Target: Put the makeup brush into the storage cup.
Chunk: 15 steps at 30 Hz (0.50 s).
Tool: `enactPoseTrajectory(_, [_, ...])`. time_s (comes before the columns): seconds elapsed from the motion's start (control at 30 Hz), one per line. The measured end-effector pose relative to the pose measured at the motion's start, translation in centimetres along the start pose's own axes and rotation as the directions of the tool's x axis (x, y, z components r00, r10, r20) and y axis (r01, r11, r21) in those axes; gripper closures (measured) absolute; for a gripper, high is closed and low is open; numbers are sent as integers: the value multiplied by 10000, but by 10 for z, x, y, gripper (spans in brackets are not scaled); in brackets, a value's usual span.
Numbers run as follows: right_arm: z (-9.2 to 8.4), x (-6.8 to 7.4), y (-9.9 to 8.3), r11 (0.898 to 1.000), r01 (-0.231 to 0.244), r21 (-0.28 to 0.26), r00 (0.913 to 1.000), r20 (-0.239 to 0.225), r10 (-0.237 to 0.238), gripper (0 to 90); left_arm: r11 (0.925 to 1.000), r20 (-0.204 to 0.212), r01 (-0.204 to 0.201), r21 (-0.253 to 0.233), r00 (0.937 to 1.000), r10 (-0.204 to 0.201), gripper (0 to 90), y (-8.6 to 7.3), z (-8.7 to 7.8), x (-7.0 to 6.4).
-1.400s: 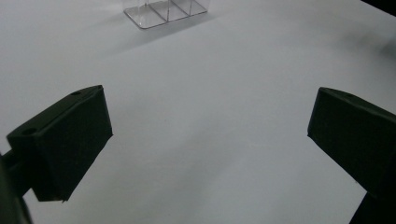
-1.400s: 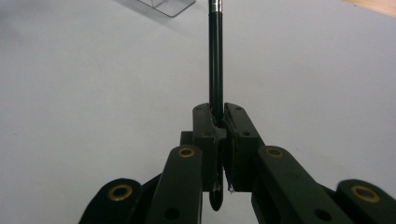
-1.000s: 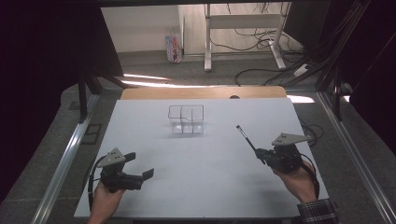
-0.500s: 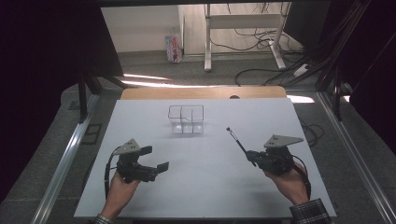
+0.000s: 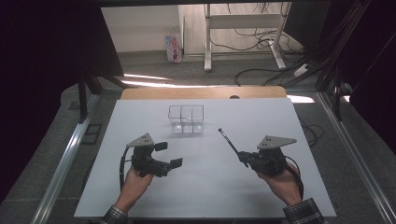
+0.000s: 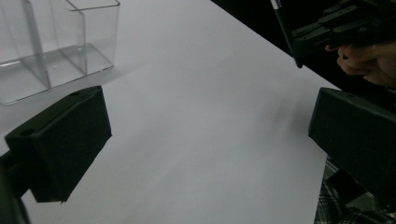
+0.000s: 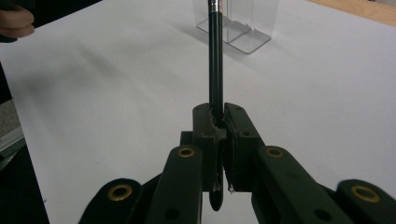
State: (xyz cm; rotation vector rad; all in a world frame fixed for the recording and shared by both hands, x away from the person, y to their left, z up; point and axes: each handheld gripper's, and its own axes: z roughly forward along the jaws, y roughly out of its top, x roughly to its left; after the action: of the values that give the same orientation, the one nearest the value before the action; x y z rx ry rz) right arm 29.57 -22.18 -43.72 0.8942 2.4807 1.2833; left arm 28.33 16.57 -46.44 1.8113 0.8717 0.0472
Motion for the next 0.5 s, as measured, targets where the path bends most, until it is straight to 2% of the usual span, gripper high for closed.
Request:
enactPoseTrajectory(0.23, [7, 8, 4, 9999, 82, -116, 9996, -252, -85, 835, 10000, 637, -43, -49, 9980, 46, 0, 4, 15, -5])
enactPoseTrajectory(0.5, [14, 16, 7, 9997, 169, -172, 9985, -520, -178, 835, 10000, 1001, 22, -58, 9950, -16, 0, 5, 22, -8])
